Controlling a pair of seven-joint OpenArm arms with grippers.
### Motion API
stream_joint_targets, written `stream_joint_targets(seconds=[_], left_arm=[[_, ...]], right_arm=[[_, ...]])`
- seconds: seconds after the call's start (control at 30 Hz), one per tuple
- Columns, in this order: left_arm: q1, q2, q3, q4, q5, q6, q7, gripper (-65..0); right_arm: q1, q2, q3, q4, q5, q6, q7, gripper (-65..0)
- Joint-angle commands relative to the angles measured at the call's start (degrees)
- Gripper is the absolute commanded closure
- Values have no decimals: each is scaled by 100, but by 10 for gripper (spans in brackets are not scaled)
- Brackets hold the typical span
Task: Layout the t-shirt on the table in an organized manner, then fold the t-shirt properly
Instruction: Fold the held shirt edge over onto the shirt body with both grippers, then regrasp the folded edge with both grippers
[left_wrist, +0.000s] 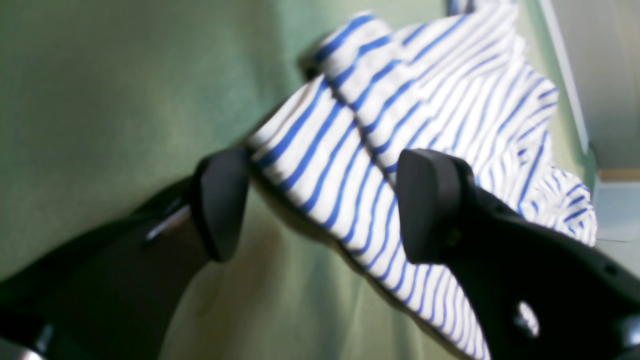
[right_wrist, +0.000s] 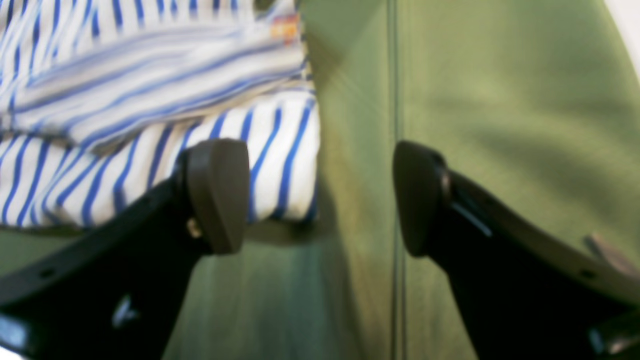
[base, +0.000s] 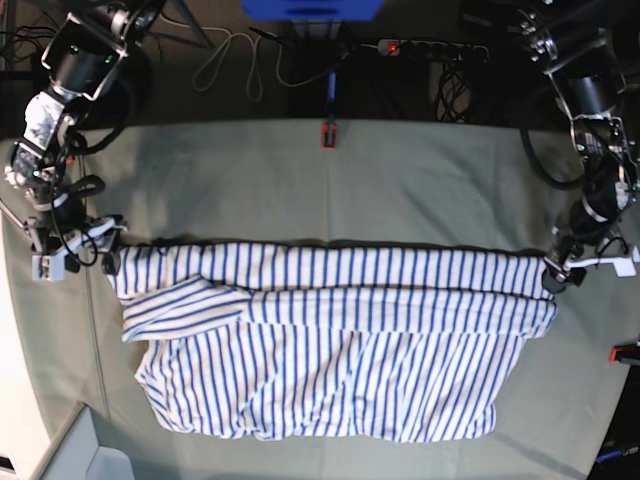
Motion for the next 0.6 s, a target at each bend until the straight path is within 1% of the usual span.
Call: stream_joint_targets(seconds=[0.0, 0.13, 0.23, 0.33, 0.37, 0.4, 0.47, 0.57], left_arm=[[-131, -113, -15, -9, -95, -71, -208, -450], [-237, -139, 47, -510, -95, -106, -454, -450], [-457, -157, 399, -800, -95, -115, -498, -449], [-492, -157, 741, -906, -95, -115, -788, -445], [-492, -157, 856, -906, -95, -115, -876, -430], [-492, -157, 908, -915, -95, -115, -938, -398], [-492, -157, 944, -932, -95, -106, -1034, -299], [-492, -157, 970, -932, -95, -80, -1157, -103]], right_arm=[[30, 75, 6, 117, 97, -5, 167, -449], [-102, -4, 6, 108, 97, -5, 167, -449], [-137, -31, 6, 108, 88, -5, 167, -449], [-137, -39, 6, 100, 79, -5, 167, -449], [-137, -39, 6, 100, 79, -5, 167, -449], [-137, -39, 24, 100, 70, -5, 167, -449], [-102, -22, 15, -32, 70, -5, 167, -449], [109, 13, 24, -428, 53, -5, 175, -449]])
